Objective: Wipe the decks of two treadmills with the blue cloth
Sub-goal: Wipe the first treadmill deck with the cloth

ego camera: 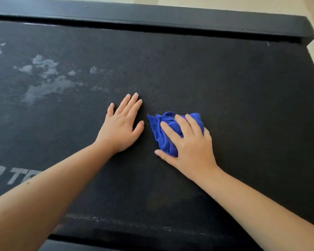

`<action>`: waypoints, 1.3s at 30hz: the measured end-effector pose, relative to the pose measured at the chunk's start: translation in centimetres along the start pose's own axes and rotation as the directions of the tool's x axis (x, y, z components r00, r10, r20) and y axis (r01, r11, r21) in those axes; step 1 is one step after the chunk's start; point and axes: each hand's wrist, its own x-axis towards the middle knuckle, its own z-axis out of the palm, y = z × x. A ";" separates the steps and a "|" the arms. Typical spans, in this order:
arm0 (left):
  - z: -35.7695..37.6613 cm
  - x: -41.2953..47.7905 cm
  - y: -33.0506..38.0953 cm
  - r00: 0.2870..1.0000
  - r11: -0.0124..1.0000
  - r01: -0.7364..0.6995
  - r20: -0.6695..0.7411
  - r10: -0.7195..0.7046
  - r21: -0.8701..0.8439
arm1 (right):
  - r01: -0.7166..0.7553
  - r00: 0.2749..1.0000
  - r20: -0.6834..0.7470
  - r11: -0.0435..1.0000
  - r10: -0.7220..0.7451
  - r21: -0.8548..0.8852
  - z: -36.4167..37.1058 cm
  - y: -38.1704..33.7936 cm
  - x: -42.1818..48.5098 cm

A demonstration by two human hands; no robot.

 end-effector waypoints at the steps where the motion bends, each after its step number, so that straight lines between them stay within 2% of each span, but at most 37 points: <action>1: 0.0 0.0 -0.1 1.000 1.000 -0.003 0.002 0.003 -0.002 | 0.000 1.000 -0.006 1.000 0.000 -0.001 -0.2 -0.3 -1.0; 6: -0.1 0.0 -0.1 0.999 1.000 -0.022 0.028 0.023 -0.021 | -0.030 1.000 0.008 1.000 0.030 0.002 -0.8 -1.7 -4.6; 12: -0.1 -0.5 -0.4 0.998 0.997 -0.059 0.013 0.060 -0.051 | -0.072 0.993 -0.095 0.997 0.071 -0.011 -0.7 -3.5 -8.6; 17: -0.9 -2.3 -1.4 0.987 0.987 -0.158 0.039 0.158 -0.013 | -0.049 0.993 -0.107 0.999 0.049 0.002 -1.1 -4.8 -11.9; 21: -1.4 -5.5 -3.6 0.970 0.973 -0.228 0.099 0.223 0.040 | -0.119 0.979 -0.162 0.992 0.123 0.032 -0.9 -7.2 -11.5; 24: -1.4 -8.2 -5.1 0.960 0.964 -0.253 0.144 0.239 0.087 | -0.061 0.987 -0.147 0.998 0.063 0.014 -0.1 -11.1 -9.4; 27: -1.4 -9.7 -5.8 0.962 0.965 -0.255 0.120 0.246 0.068 | -0.044 0.995 -0.096 0.999 0.041 -0.025 0.5 -13.8 -7.5; 31: -1.2 -9.6 -6.0 0.961 0.964 -0.264 0.099 0.258 0.043 | 0.045 0.994 -0.101 0.999 -0.046 -0.007 0.0 -9.7 -9.9; 35: -1.3 -9.7 -6.4 0.965 0.969 -0.244 0.108 0.239 0.043 | -0.036 0.995 -0.092 0.999 0.034 -0.022 -1.1 -3.9 -13.0; 39: -1.9 -10.4 -8.2 0.958 0.960 -0.273 0.112 0.265 0.060 | -0.097 0.987 -0.129 0.995 0.093 -0.026 -1.2 -4.9 -12.4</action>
